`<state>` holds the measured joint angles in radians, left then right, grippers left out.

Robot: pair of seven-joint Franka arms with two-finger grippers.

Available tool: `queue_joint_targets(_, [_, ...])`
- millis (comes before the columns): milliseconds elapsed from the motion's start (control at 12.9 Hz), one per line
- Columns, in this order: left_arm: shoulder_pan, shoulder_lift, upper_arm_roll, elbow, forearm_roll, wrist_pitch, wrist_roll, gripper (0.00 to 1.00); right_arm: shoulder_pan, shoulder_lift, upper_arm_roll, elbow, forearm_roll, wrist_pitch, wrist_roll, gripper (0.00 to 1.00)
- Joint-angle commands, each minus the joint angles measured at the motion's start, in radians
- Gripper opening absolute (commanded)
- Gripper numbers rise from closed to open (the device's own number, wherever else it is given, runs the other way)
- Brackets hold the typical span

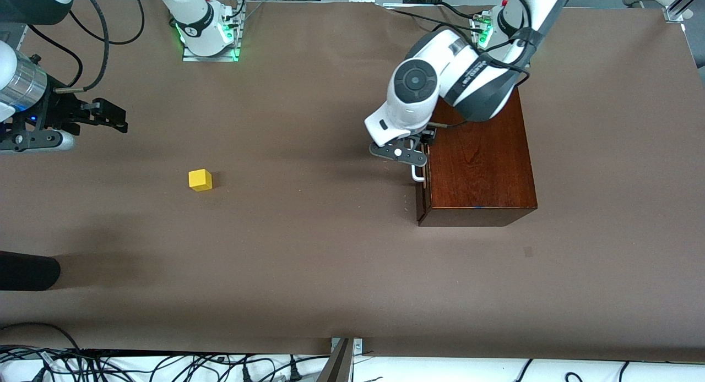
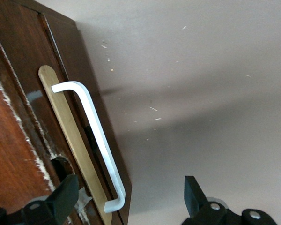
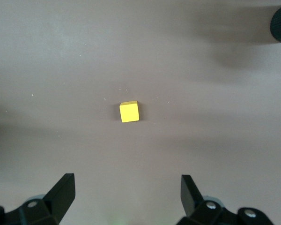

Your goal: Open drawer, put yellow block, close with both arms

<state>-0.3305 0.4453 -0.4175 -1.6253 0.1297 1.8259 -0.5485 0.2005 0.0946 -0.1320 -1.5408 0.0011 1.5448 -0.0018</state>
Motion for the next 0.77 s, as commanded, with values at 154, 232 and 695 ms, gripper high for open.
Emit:
queue_joint_targets(154, [-0.055, 0.062, 0.005, 0.004, 0.142, -0.016, -0.146, 1.00, -0.006, 0.005, -0.006, 0.015, -0.003, -0.008, 0.009, 1.00])
queue_joint_targets(232, [-0.056, 0.070, 0.005, -0.005, 0.157, -0.014, -0.152, 1.00, -0.006, 0.005, -0.006, 0.015, -0.003, -0.006, 0.009, 1.00])
queue_joint_targets(695, [-0.074, 0.127, 0.003, -0.008, 0.248, -0.010, -0.202, 1.00, -0.012, 0.005, -0.006, 0.016, -0.003, 0.006, 0.009, 1.00])
